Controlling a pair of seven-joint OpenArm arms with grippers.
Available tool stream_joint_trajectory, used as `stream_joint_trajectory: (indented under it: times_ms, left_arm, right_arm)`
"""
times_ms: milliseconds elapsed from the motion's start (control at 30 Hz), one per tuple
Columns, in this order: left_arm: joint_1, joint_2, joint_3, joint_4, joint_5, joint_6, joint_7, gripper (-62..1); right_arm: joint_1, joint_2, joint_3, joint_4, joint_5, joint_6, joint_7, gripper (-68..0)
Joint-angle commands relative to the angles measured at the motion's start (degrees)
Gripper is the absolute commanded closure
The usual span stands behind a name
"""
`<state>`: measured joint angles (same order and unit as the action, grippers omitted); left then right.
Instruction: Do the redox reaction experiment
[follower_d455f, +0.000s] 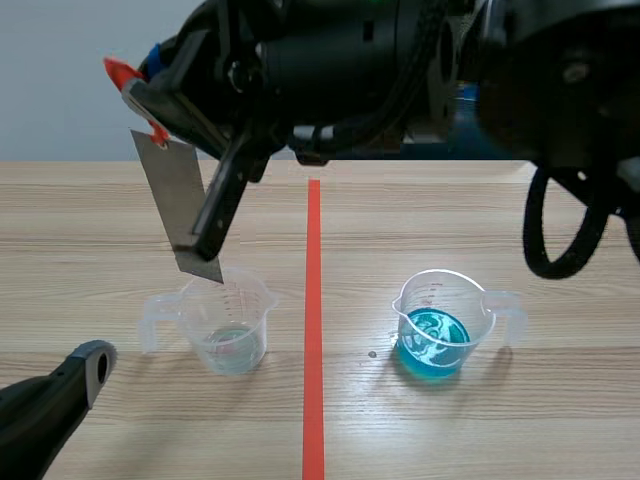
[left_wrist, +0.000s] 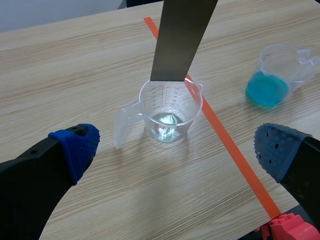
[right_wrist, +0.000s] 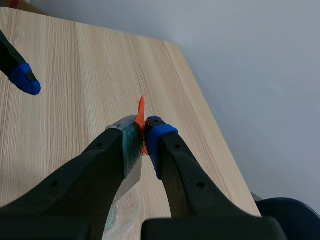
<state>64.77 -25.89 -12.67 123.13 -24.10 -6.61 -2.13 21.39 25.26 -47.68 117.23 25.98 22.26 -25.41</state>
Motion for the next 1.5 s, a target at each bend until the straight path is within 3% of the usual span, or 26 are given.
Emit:
stream_joint_trajectory:
  times_ms: [0, 233, 533, 1467]
  left_arm:
    - [-0.2, 0.3, 0.3, 0.3, -0.3, -0.2, -1.0, -62.3]
    - [-0.2, 0.3, 0.3, 0.3, -0.3, -0.2, -1.0, -62.3]
    - [-0.2, 0.3, 0.3, 0.3, -0.3, -0.2, -1.0, -62.3]
    - [-0.2, 0.3, 0.3, 0.3, -0.3, -0.2, -1.0, -62.3]
  right_arm:
    - [1.7, 0.1, 0.3, 0.9, 1.7, -0.4, -0.1, -0.9]
    - [3.9, 0.1, 0.3, 1.0, 5.2, -2.8, -3.1, -0.8]
    - [4.3, 0.1, 0.5, 1.0, 5.8, -2.8, -5.4, -0.8]
    - [4.3, 0.1, 0.5, 1.0, 5.8, -2.8, -5.4, -0.8]
